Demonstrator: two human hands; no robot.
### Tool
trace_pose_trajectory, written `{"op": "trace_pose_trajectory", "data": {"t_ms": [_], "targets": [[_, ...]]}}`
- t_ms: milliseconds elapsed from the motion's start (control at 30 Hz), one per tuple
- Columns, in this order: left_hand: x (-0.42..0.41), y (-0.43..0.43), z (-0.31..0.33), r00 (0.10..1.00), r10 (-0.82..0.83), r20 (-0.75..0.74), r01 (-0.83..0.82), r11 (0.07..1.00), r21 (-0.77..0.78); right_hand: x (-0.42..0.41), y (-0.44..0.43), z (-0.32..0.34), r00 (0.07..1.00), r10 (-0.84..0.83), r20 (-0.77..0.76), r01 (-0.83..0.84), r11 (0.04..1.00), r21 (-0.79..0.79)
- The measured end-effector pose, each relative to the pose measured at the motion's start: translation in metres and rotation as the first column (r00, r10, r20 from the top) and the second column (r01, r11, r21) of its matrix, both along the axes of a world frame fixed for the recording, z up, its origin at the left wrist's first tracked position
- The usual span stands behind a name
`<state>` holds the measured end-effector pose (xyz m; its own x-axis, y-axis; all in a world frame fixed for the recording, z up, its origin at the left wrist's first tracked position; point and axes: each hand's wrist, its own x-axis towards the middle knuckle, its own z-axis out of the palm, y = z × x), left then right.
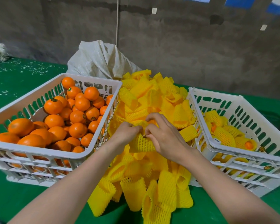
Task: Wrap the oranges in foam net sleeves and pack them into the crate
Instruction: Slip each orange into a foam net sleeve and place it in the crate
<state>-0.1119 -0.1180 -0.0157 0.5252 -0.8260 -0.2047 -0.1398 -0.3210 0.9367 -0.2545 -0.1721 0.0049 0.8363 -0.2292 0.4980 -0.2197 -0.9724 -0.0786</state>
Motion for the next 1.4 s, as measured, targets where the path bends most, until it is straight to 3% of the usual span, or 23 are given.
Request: {"op": "trace_pose_trajectory", "data": {"t_ms": [67, 167, 267, 333, 400, 500, 633, 833, 933, 1000, 1067, 1167, 1267, 1400], "targets": [[0.004, 0.000, -0.002, 1.000, 0.014, -0.008, -0.014, 1.000, 0.004, -0.002, 0.000, -0.001, 0.986, -0.021, 0.164, -0.021, 0.967, 0.253], [0.010, 0.002, -0.007, 1.000, 0.014, 0.026, -0.014, 1.000, -0.003, -0.003, 0.001, 0.005, 0.909, -0.150, 0.389, -0.115, 0.807, 0.579], [0.008, 0.005, -0.007, 0.999, -0.034, -0.014, 0.033, 0.998, -0.047, 0.002, -0.001, 0.012, 0.908, -0.276, 0.316, -0.132, 0.528, 0.839], [0.000, 0.006, -0.001, 0.997, -0.070, -0.036, 0.065, 0.992, -0.106, 0.005, 0.000, 0.011, 0.909, -0.323, 0.263, -0.151, 0.333, 0.931], [-0.006, 0.007, 0.003, 0.996, -0.091, -0.026, 0.084, 0.976, -0.203, 0.007, 0.003, 0.008, 0.902, -0.349, 0.253, -0.172, 0.247, 0.954], [-0.008, 0.012, 0.006, 0.991, -0.137, 0.006, 0.130, 0.928, -0.349, 0.008, 0.005, 0.004, 0.893, -0.382, 0.238, -0.114, 0.318, 0.941], [-0.011, 0.013, 0.008, 0.983, -0.116, 0.144, 0.167, 0.893, -0.418, 0.009, 0.005, 0.003, 0.911, -0.343, 0.230, -0.047, 0.466, 0.883], [-0.014, 0.023, 0.005, 0.905, 0.082, 0.417, 0.088, 0.924, -0.371, 0.012, 0.000, 0.002, 0.955, -0.231, 0.188, 0.034, 0.713, 0.701], [-0.022, 0.046, 0.001, 0.887, 0.306, 0.346, -0.082, 0.841, -0.534, 0.017, -0.007, 0.001, 0.964, -0.180, 0.194, 0.025, 0.792, 0.610], [-0.026, 0.071, -0.008, 0.906, 0.381, 0.186, -0.190, 0.757, -0.625, 0.024, -0.013, 0.003, 0.964, -0.162, 0.209, -0.007, 0.775, 0.632], [-0.026, 0.099, -0.024, 0.904, 0.422, 0.068, -0.282, 0.707, -0.649, 0.034, -0.018, 0.004, 0.962, -0.160, 0.220, -0.051, 0.688, 0.724], [-0.018, 0.133, -0.054, 0.805, 0.583, -0.111, -0.520, 0.601, -0.607, 0.049, -0.019, 0.004, 0.956, -0.169, 0.238, -0.128, 0.490, 0.862], [-0.005, 0.151, -0.080, 0.705, 0.645, -0.296, -0.696, 0.546, -0.467, 0.067, -0.011, 0.002, 0.970, -0.116, 0.213, -0.164, 0.331, 0.929], [0.011, 0.155, -0.100, 0.647, 0.633, -0.425, -0.761, 0.563, -0.322, 0.088, 0.012, 0.002, 0.990, 0.024, 0.142, -0.140, 0.397, 0.907]]}}
